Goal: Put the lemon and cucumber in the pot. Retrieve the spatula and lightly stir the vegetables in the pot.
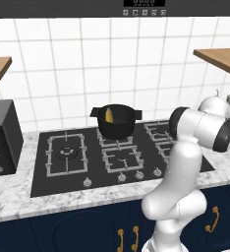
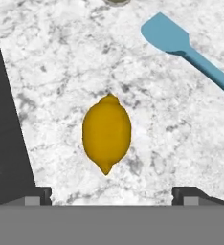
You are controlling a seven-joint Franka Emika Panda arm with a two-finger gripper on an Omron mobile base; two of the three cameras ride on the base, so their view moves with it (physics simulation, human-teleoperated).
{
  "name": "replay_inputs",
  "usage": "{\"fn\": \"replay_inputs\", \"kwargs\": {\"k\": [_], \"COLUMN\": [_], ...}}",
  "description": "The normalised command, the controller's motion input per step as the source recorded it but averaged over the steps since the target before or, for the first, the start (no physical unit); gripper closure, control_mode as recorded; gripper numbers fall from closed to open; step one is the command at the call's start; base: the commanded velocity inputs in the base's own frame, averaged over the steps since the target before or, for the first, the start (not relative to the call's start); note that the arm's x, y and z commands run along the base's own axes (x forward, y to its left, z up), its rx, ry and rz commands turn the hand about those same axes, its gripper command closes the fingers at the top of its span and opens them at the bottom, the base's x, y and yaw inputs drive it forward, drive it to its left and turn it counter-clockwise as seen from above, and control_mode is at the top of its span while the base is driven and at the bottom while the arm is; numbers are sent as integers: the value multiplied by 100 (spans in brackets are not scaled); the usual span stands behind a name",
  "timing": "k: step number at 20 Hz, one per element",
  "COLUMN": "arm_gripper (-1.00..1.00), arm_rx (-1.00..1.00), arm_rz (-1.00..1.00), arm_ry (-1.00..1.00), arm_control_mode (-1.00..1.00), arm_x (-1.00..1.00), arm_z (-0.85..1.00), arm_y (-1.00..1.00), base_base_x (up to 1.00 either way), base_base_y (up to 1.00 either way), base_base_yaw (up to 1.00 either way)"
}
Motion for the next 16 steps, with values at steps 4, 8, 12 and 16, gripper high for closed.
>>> {"fn": "replay_inputs", "kwargs": {"k": [4, 8, 12, 16], "arm_gripper": [-100, -100, -100, -100], "arm_rx": [0, 1, 2, 2], "arm_rz": [8, 6, 4, 3], "arm_ry": [3, 4, 5, 7], "arm_control_mode": [-100, -100, -100, -100], "arm_x": [21, 39, 43, 13], "arm_z": [-42, -27, -24, -31], "arm_y": [-16, -23, -21, -10], "base_base_x": [0, 0, 0, 0], "base_base_y": [0, 0, 0, 0], "base_base_yaw": [0, 0, 0, 0]}}
